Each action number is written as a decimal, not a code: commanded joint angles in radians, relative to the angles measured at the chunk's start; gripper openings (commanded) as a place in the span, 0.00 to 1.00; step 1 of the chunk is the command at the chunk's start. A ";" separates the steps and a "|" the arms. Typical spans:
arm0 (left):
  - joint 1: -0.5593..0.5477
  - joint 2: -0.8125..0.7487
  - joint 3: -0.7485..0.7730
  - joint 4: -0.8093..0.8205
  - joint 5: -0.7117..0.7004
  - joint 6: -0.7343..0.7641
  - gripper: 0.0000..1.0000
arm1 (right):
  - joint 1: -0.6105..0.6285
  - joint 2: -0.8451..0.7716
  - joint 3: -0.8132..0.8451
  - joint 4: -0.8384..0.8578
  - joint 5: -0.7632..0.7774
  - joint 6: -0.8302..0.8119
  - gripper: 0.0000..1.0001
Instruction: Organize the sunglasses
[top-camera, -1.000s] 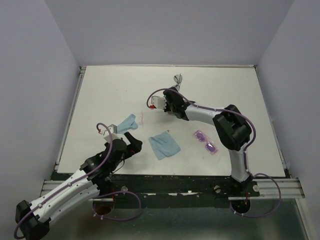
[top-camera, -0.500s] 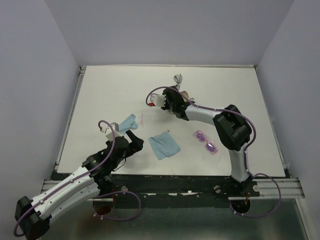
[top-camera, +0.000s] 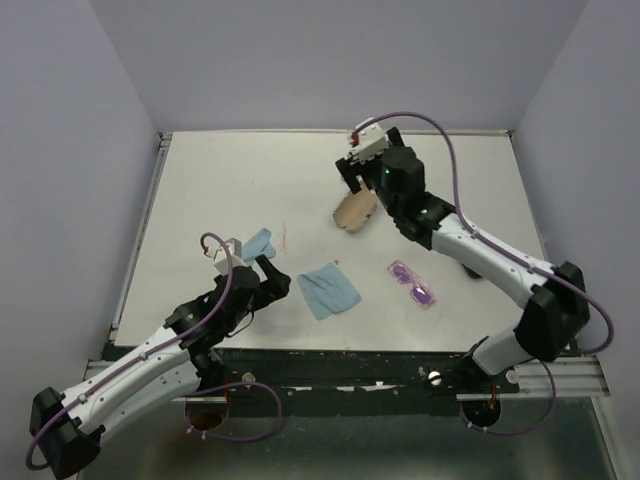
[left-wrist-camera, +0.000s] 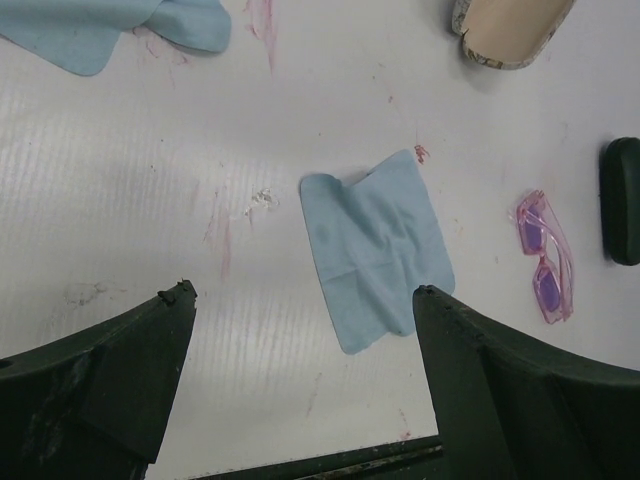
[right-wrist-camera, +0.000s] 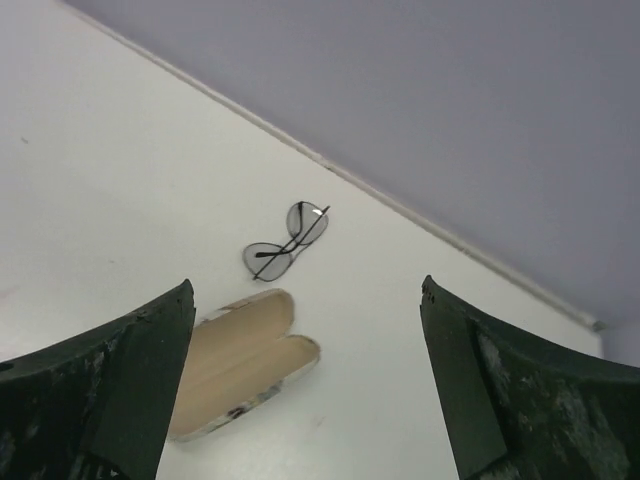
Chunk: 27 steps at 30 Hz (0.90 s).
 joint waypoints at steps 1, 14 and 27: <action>-0.004 0.067 0.038 0.010 0.107 0.056 0.99 | -0.003 -0.189 -0.163 -0.091 -0.003 0.580 1.00; -0.009 0.417 0.110 0.089 0.326 0.134 0.99 | -0.003 -0.456 -0.544 -0.344 -0.321 1.154 1.00; 0.016 0.584 0.198 0.098 0.248 0.162 0.99 | 0.128 -0.252 -0.617 -0.259 -0.510 1.146 1.00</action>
